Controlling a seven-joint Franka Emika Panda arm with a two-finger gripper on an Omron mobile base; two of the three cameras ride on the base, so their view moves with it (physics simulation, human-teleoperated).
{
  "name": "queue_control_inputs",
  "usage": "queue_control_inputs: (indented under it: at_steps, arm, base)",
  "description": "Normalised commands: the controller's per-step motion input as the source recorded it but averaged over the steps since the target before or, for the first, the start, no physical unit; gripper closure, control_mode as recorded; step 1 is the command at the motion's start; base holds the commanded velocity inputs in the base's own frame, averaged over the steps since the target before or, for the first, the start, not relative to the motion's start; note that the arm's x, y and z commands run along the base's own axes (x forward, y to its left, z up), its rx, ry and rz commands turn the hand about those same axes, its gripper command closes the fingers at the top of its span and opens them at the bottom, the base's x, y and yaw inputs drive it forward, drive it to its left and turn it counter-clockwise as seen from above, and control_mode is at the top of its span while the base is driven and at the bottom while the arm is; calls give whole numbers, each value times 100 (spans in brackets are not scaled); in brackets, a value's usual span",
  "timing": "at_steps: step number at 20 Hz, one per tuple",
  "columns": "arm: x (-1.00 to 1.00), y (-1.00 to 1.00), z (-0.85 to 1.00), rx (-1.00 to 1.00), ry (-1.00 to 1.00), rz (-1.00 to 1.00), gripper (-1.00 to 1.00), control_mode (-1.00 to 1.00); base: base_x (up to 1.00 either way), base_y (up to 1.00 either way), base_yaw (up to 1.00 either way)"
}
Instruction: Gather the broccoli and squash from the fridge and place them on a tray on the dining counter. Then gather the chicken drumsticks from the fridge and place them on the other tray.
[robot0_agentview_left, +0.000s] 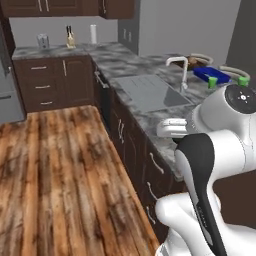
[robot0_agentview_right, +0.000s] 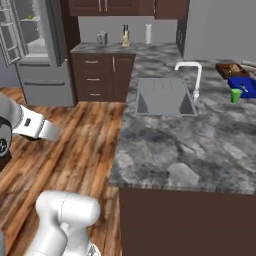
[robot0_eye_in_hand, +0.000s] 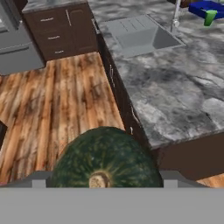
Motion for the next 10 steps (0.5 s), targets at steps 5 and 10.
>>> queue_control_inputs:
  at_steps: [5,10]
  arm:
    - [0,0,0,0,0,0,100,100]
    - [0,0,0,0,0,0,100,100]
  base:
    - [0,-100,0]
    - [0,-100,0]
